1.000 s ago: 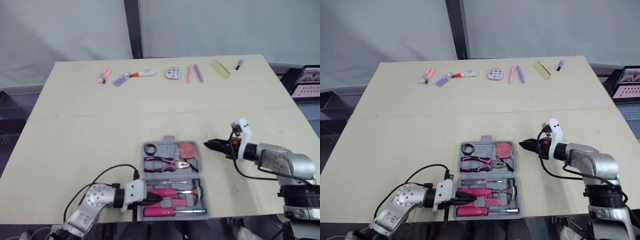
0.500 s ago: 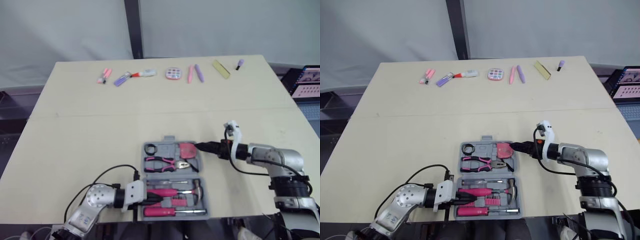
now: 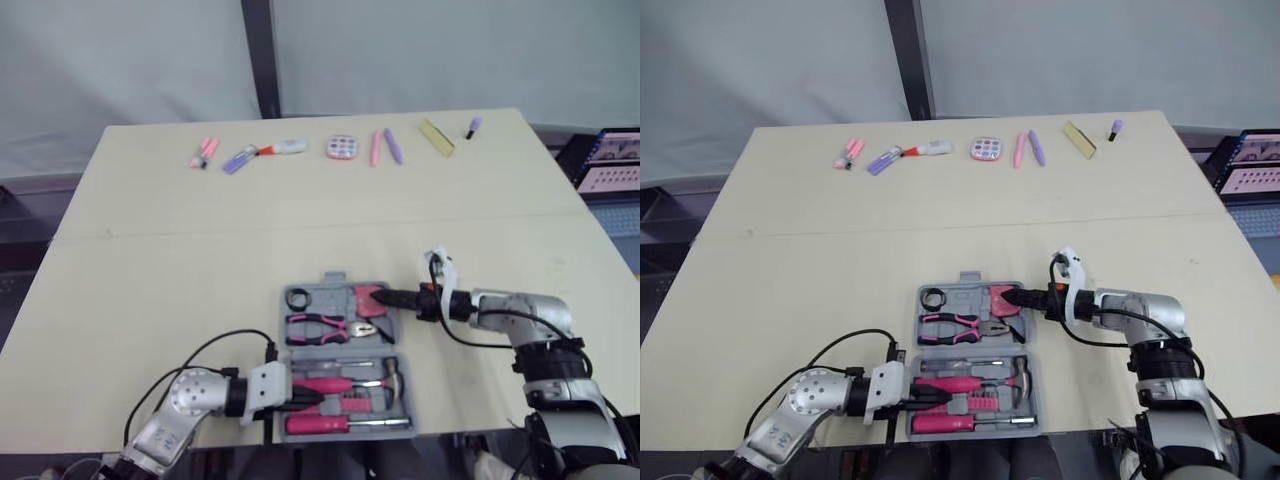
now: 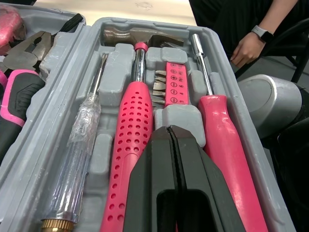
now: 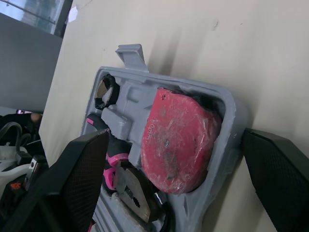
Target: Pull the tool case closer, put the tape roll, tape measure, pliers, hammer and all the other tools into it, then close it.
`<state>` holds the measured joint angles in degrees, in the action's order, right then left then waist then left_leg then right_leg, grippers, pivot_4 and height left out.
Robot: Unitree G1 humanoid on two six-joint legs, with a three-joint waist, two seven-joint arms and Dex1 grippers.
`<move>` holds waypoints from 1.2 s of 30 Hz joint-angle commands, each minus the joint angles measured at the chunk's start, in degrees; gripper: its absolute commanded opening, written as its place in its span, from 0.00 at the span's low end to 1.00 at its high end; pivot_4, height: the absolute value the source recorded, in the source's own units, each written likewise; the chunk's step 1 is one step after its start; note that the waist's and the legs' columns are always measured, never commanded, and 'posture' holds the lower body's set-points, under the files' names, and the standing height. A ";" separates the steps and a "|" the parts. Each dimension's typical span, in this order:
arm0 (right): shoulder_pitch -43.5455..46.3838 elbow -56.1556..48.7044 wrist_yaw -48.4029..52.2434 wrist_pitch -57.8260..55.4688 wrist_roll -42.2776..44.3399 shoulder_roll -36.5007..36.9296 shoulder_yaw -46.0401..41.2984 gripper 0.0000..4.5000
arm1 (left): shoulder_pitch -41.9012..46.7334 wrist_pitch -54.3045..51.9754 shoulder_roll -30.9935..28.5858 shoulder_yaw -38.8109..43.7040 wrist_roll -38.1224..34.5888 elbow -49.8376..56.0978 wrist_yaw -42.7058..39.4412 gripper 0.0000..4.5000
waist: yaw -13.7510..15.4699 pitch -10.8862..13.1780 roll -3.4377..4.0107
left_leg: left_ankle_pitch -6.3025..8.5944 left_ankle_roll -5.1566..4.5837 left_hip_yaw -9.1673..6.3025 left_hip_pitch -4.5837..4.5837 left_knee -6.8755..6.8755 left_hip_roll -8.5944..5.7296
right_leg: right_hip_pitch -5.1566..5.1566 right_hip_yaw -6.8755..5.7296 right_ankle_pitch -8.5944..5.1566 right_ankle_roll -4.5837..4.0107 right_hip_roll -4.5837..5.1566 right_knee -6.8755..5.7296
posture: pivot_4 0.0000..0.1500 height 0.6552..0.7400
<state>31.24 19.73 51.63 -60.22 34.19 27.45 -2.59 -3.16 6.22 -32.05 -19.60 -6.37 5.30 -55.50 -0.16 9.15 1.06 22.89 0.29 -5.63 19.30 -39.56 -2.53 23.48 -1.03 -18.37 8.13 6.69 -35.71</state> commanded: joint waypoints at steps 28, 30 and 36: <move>-22.00 -57.46 6.06 -8.46 17.60 23.74 -7.35 0.99 | -9.45 -17.94 -6.30 12.11 -6.42 17.68 6.69 0.00 | 0.51 0.08 -0.09 | 0.01 0.00 0.00 0.04 0.12 0.04 | 0.04 0.03 0.00 -0.01 0.01 0.22 | 1.00 1.00; -28.48 -63.19 7.43 -8.56 20.66 27.60 -12.22 0.99 | -17.54 -26.07 -9.84 22.17 -14.04 25.35 6.07 0.00 | 0.68 0.16 -0.25 | 0.01 0.00 -0.03 0.17 0.22 0.20 | 0.08 0.07 -0.01 -0.02 0.03 0.23 | 1.00 1.00; -43.44 -66.19 6.91 -0.25 15.63 29.36 -17.53 0.99 | -28.59 -26.75 -13.47 40.09 -18.17 21.11 2.39 0.00 | 1.66 0.21 -0.34 | 0.01 -0.04 0.16 -0.07 0.33 0.10 | -0.25 -0.03 0.01 -0.02 -0.04 0.87 | 1.00 1.00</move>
<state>-10.59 -45.32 58.13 -64.56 52.06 56.58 -17.82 -31.70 -21.96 -45.77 16.43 -23.61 28.54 -52.61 1.50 9.36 0.73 22.88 0.21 -5.43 19.21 -39.23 -2.45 23.18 -1.05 -18.33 8.16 6.66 -34.76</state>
